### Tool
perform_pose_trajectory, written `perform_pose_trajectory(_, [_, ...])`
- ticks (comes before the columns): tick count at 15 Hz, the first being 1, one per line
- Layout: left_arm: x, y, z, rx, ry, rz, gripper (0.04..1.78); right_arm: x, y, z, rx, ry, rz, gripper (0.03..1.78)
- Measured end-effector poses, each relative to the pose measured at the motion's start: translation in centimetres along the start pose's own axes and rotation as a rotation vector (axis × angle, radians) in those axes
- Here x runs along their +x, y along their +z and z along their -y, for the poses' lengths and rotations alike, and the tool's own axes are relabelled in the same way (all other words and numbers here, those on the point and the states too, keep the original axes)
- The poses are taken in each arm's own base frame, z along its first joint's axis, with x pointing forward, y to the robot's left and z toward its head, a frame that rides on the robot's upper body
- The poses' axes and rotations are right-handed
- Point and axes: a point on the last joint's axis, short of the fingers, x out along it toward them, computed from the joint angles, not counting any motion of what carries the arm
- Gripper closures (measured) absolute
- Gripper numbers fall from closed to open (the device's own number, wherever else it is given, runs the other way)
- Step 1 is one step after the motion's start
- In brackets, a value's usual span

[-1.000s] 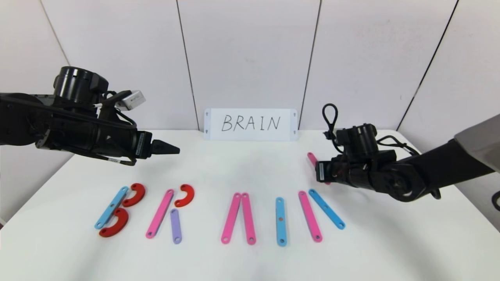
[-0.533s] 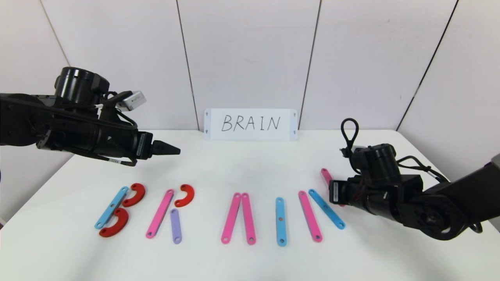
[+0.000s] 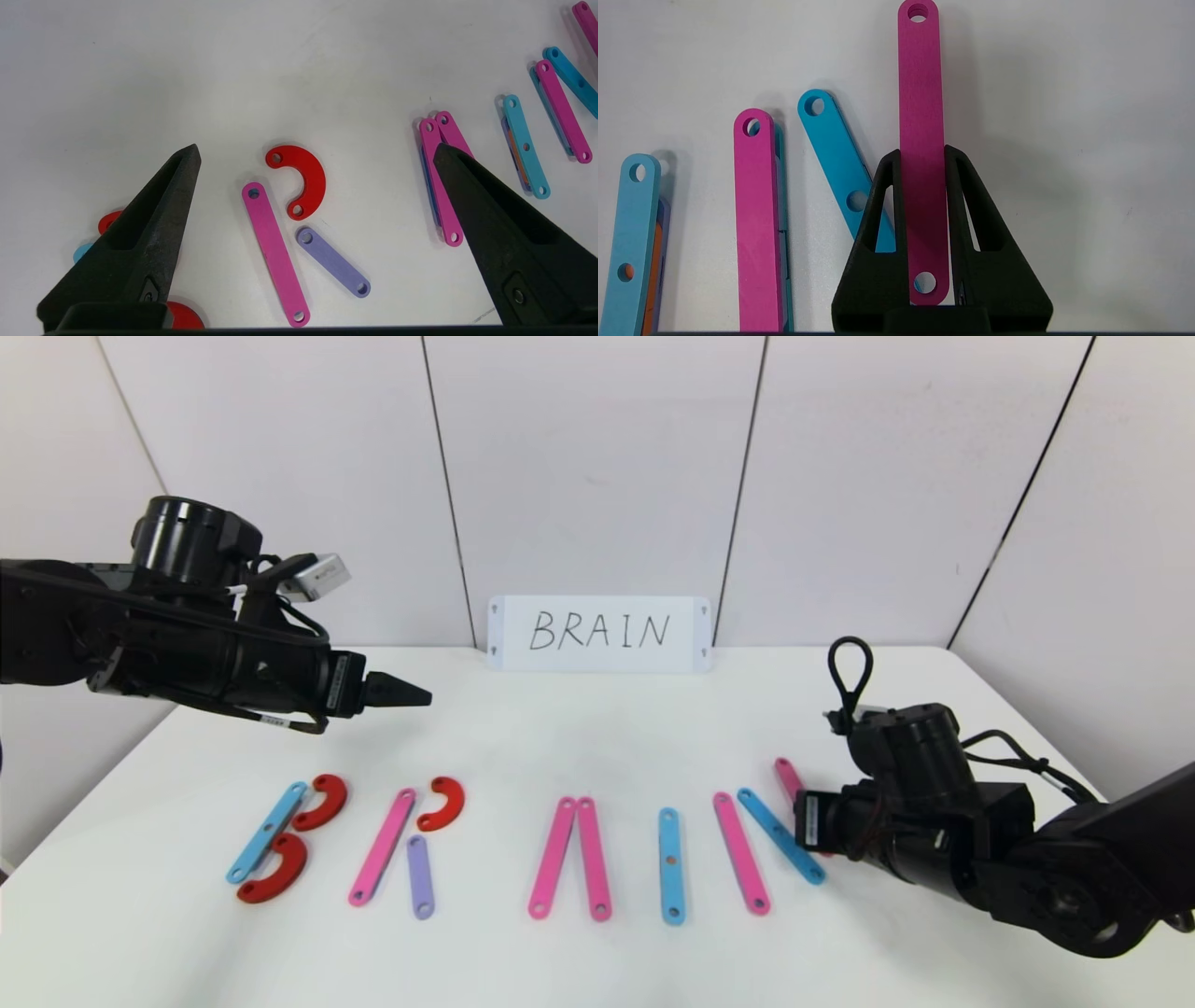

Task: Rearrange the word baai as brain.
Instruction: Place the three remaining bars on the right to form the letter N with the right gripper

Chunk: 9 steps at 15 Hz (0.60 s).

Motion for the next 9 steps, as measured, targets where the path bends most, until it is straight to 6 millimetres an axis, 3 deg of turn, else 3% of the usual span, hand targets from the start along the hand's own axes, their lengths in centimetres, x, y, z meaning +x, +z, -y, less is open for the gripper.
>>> perform_pose_trajectory(9, [-0.01,0.00,-0.02,-0.001,0.000,0.000,0.08,-0.03,-0.39,0.65,0.012,-0.017,-0.016,1.49])
